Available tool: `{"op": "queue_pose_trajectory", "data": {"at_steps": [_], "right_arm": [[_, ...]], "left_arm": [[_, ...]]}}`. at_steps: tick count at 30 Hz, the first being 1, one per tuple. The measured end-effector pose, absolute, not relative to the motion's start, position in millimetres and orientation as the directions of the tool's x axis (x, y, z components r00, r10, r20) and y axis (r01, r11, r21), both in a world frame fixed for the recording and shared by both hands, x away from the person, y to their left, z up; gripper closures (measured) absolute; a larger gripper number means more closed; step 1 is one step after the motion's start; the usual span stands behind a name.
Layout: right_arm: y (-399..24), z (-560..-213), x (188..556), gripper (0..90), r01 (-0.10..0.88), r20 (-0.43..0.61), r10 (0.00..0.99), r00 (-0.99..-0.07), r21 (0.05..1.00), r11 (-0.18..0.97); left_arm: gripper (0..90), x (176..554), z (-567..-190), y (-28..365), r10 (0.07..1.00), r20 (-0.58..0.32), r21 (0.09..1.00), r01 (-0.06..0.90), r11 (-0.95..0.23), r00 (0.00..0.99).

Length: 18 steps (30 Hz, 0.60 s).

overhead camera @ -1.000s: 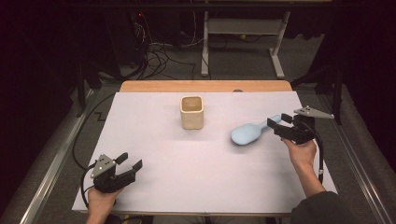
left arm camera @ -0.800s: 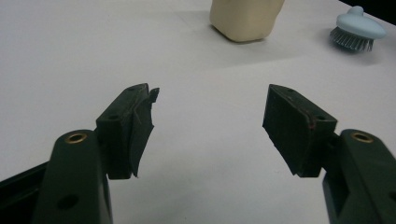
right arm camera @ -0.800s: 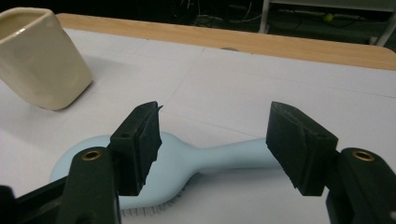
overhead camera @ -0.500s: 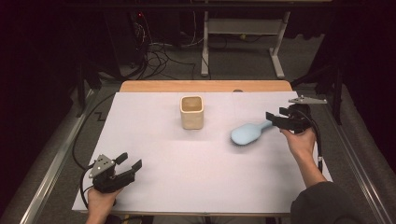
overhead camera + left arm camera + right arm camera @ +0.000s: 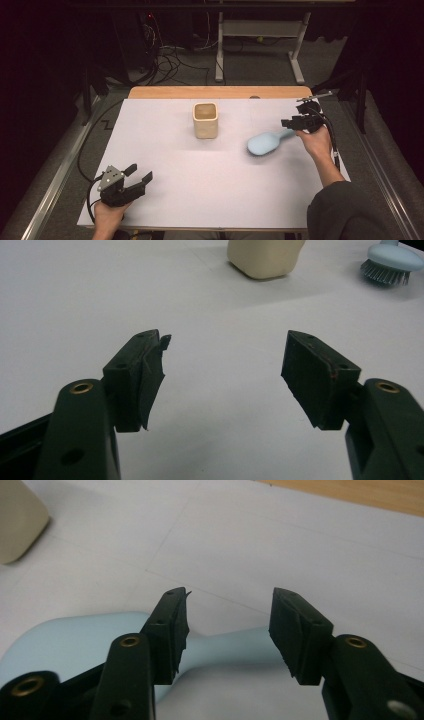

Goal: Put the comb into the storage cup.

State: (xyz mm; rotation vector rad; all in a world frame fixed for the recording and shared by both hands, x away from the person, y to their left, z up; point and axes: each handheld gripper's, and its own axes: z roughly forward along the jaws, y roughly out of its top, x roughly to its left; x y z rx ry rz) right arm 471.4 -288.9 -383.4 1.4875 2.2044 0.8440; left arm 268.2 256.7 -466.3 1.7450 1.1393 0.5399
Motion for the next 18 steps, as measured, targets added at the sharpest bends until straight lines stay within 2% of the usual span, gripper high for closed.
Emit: {"op": "queue_pose_trajectory", "data": {"at_steps": [10,15,18], "right_arm": [[-283.9,-383.1,493.0,67.6,0.782,-0.001,0.927,-0.375,0.538,0.316],[-280.1,-391.5,501.2,80.2,0.817,-0.043,0.932,-0.36,0.468,0.337],[-276.7,-393.8,503.8,88.1,0.816,-0.054,0.932,-0.36,0.465,0.342]], "left_arm": [[33.4,267.0,-465.5,257.5,0.872,-0.124,0.883,0.454,-0.121,0.473],[33.5,266.8,-465.3,257.8,0.872,-0.135,0.88,0.461,-0.113,0.47],[33.8,266.8,-465.2,258.4,0.873,-0.141,0.876,0.469,-0.109,0.467]]}}
